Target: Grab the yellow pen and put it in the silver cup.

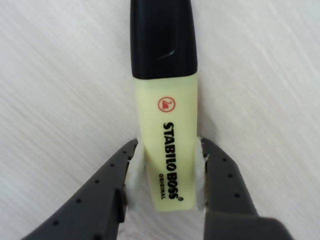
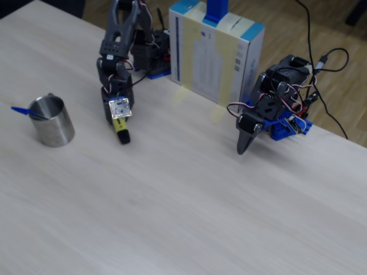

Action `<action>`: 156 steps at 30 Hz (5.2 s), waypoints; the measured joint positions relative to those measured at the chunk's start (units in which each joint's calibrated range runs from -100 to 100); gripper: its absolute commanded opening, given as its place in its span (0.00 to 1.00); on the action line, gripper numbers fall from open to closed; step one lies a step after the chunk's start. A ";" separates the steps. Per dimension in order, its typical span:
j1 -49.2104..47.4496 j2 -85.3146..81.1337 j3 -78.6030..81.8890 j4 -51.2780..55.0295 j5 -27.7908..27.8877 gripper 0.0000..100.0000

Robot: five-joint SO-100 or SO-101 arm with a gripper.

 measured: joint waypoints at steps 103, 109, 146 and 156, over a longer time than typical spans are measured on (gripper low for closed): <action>4.33 -55.48 29.48 -39.85 -2.93 0.09; 4.24 -58.31 32.34 -39.93 -4.89 0.09; 15.73 -86.63 55.92 -48.47 -13.68 0.07; 17.64 -89.46 65.12 -56.17 -16.51 0.07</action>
